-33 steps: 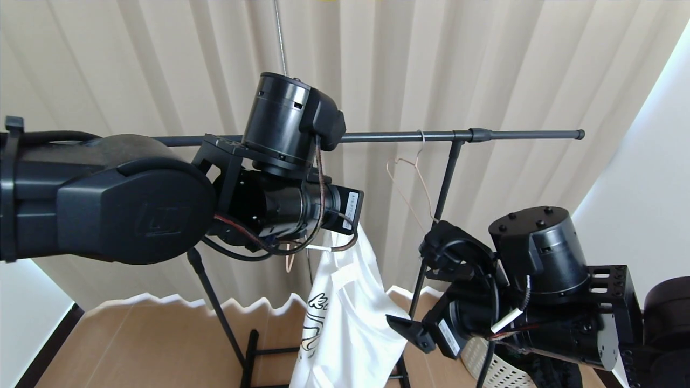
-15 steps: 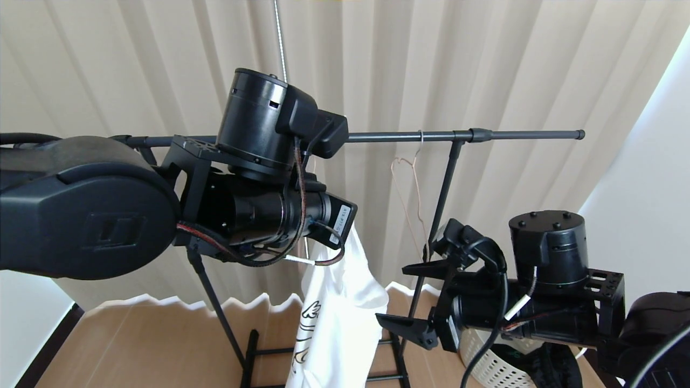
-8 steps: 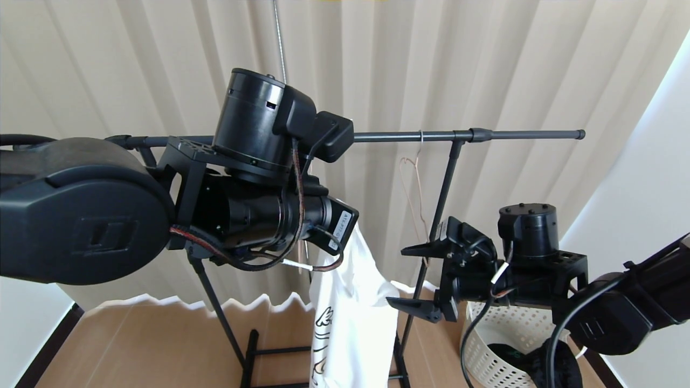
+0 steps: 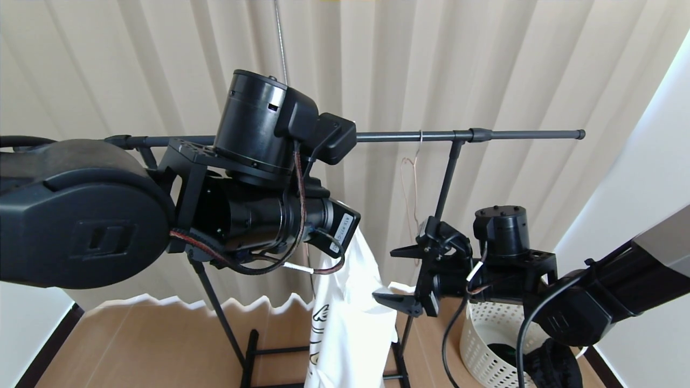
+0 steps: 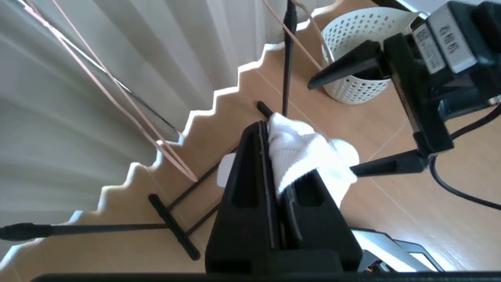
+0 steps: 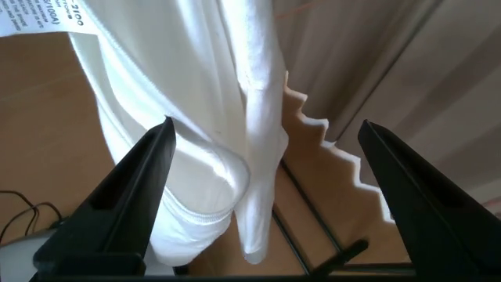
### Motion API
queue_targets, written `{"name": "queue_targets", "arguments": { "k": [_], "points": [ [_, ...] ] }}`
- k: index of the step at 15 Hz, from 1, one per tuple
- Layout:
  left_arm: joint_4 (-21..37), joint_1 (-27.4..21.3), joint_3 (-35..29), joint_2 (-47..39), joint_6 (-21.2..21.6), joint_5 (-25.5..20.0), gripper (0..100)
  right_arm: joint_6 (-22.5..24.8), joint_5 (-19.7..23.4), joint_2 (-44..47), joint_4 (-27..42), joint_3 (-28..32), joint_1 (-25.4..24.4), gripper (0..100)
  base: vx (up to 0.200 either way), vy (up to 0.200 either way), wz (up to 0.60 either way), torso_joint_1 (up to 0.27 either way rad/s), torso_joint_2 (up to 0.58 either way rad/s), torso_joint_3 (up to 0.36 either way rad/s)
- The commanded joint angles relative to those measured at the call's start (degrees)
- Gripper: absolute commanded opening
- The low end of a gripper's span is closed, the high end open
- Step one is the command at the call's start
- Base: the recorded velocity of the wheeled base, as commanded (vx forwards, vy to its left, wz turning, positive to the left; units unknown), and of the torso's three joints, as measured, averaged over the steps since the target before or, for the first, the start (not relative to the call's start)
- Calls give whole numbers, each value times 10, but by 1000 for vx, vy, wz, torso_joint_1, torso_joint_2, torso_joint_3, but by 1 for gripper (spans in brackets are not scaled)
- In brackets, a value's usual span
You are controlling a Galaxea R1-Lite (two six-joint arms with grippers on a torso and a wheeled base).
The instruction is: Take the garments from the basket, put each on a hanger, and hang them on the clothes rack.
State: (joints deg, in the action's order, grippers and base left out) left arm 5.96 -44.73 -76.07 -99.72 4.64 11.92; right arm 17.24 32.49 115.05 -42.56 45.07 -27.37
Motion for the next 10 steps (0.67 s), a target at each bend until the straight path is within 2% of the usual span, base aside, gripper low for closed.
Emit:
{"name": "queue_targets", "arguments": {
  "k": [1, 10],
  "points": [
    [0, -1, 1, 1, -1, 0, 0, -1, -1, 6, -2, -2, -6, 100, 0, 0, 0, 0, 0, 0],
    [0, -1, 3, 5, -2, 0, 0, 0, -1, 15, -2, -16, -42, 100, 0, 0, 0, 0, 0, 0]
  ]
}}
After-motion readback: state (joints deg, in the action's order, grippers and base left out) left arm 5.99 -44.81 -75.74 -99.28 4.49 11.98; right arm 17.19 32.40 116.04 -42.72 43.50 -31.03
